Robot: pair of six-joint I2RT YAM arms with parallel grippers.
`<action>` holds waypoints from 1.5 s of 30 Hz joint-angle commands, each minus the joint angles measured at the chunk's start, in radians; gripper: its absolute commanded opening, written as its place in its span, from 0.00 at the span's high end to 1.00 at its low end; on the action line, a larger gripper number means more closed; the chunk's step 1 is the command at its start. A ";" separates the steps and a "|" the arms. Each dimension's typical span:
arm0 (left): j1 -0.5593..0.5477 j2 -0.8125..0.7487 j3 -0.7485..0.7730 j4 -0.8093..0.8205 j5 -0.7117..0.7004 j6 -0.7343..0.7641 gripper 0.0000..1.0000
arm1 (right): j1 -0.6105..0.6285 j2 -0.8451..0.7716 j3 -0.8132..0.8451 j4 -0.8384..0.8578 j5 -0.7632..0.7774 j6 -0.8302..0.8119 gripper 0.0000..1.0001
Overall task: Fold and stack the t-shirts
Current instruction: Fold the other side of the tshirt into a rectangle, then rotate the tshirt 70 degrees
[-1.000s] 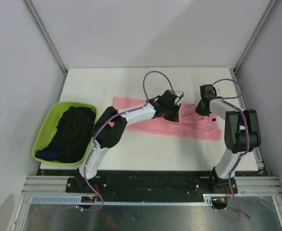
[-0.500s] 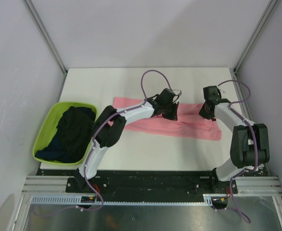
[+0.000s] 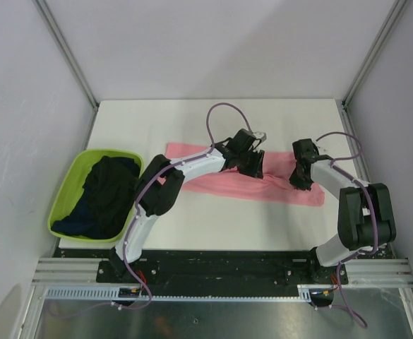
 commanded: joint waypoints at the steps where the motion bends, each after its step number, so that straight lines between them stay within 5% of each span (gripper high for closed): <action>1: 0.033 -0.096 0.002 0.002 0.020 0.033 0.55 | -0.014 -0.037 0.001 -0.020 0.060 0.021 0.79; 5: 0.069 -0.167 -0.050 -0.002 0.003 0.044 0.48 | -0.053 -0.085 0.004 -0.049 0.064 0.027 0.68; 12: 0.105 -0.221 -0.125 -0.003 -0.011 0.059 0.54 | -0.018 -0.183 0.018 -0.019 0.028 0.064 0.59; 24: 0.138 -0.248 -0.173 -0.003 -0.019 0.031 0.59 | 0.154 0.101 0.137 0.096 0.026 -0.018 0.60; 37: 0.217 -0.318 -0.252 -0.014 -0.029 0.027 0.60 | 0.317 -0.018 0.103 -0.189 0.088 0.076 0.62; 45: 0.268 -0.340 -0.253 -0.087 -0.031 0.073 0.59 | 0.203 -0.103 0.068 -0.145 0.087 0.226 0.61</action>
